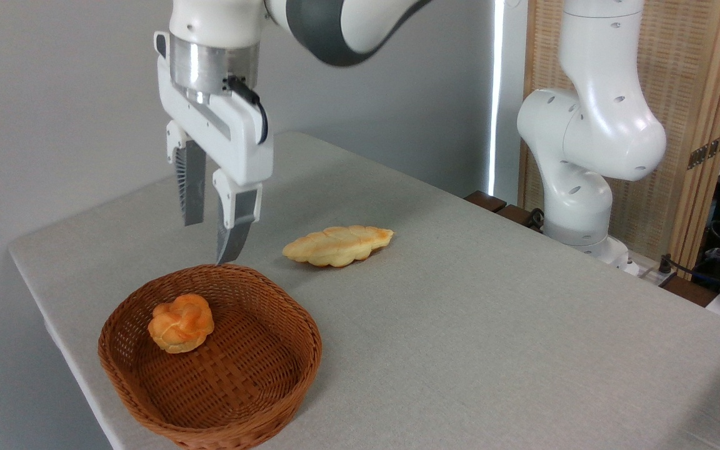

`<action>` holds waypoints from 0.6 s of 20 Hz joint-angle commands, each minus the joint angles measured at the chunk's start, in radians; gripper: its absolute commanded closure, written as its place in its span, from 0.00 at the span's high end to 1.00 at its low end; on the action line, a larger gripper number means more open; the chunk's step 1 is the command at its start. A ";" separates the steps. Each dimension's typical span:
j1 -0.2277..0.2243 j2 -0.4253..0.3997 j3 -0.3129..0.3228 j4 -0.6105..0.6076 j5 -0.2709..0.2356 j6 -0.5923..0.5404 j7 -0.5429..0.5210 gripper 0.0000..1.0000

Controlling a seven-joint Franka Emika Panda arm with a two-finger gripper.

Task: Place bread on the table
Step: 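Move the open gripper over the basket and lower onto the orange bun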

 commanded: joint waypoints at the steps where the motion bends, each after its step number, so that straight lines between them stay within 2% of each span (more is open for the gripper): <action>1: -0.016 -0.013 -0.006 -0.084 -0.052 0.150 0.020 1.00; 6: -0.018 0.010 -0.055 -0.164 -0.052 0.322 0.020 1.00; 12: -0.034 0.071 -0.058 -0.166 -0.042 0.407 0.021 1.00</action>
